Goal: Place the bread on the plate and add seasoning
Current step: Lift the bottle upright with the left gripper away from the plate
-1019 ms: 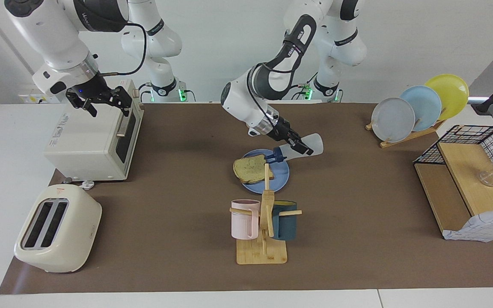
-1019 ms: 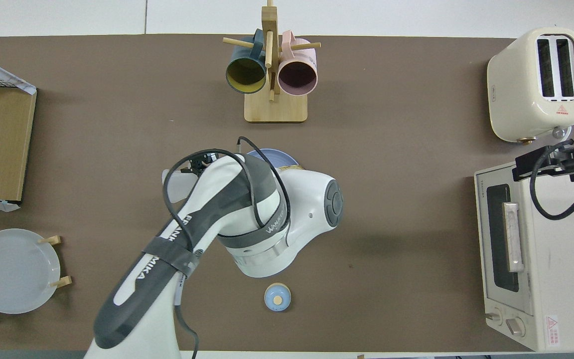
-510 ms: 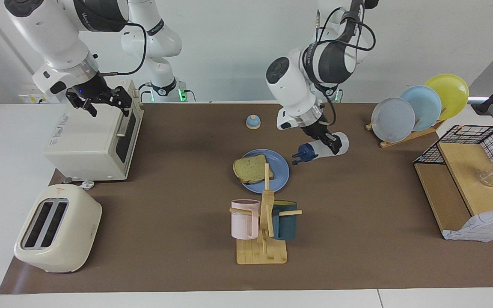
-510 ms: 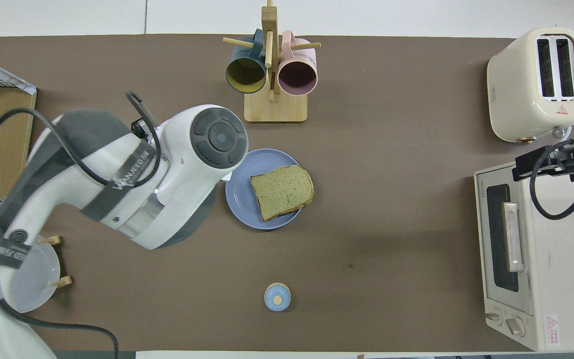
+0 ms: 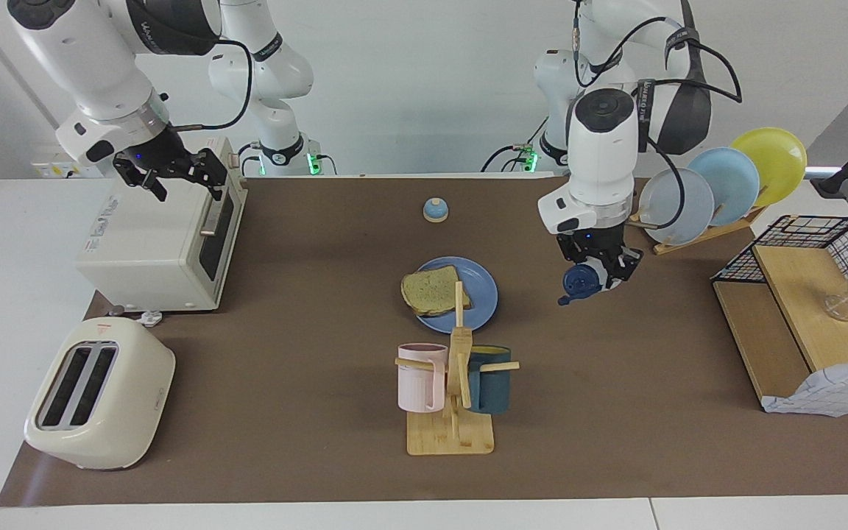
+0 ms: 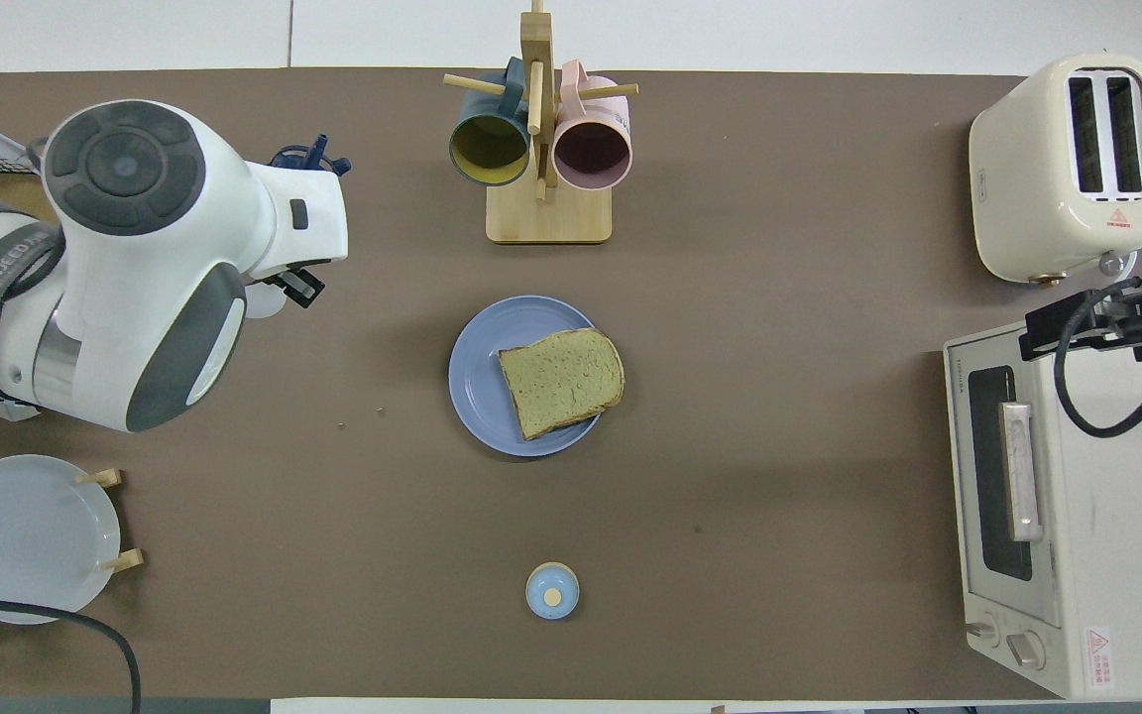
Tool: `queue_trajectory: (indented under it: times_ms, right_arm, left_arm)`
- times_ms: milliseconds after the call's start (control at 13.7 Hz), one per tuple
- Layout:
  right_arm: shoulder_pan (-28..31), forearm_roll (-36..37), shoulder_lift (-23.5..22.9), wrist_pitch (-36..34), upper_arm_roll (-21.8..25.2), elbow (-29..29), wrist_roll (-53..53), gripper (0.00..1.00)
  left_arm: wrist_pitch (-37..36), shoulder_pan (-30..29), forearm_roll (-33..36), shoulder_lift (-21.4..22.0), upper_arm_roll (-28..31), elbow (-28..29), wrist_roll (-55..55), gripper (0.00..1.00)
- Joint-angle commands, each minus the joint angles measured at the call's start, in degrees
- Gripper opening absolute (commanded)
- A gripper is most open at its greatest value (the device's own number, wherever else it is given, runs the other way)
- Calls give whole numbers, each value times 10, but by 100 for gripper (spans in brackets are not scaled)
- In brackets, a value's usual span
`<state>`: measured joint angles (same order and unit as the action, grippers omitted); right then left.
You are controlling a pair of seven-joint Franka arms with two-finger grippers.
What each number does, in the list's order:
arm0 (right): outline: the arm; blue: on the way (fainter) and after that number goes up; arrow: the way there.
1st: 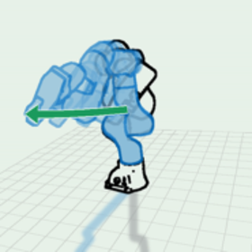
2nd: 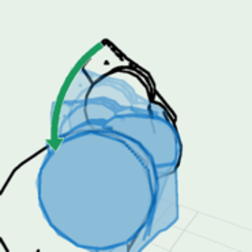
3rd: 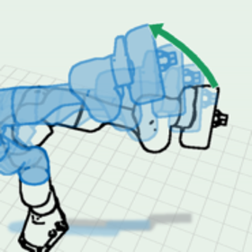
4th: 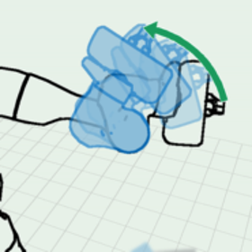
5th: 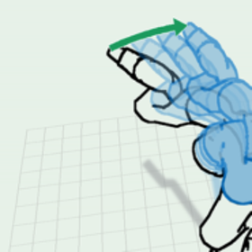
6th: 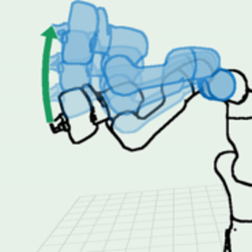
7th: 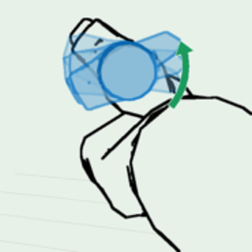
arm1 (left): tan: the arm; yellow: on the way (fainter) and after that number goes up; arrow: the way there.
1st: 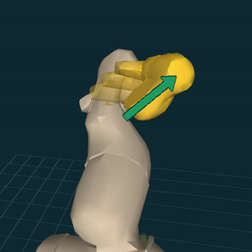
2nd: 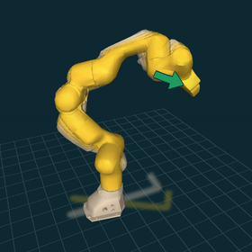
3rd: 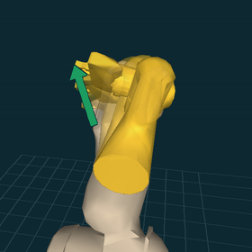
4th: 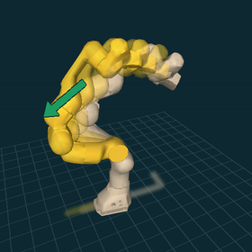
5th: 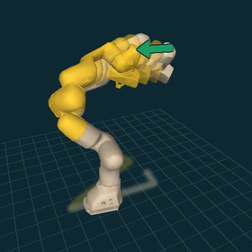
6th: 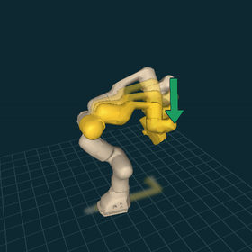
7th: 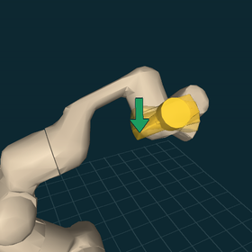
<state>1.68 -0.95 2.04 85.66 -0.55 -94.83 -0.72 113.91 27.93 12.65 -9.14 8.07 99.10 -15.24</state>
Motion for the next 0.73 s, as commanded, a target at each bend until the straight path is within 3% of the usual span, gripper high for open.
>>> queue_trajectory:
  times_ms: [0,364,655]
  right_arm:
    - [6,-3,0,-6,-3,4,10,100]
    - [6,-3,0,-6,-3,4,11,100]
    - [6,-2,0,-6,-3,4,11,100]
  left_arm:
    - [124,-25,-41,31,-5,78,69,0]
    - [433,-38,-43,78,-4,264,230,0]
    - [569,-53,-43,84,-4,335,269,0]
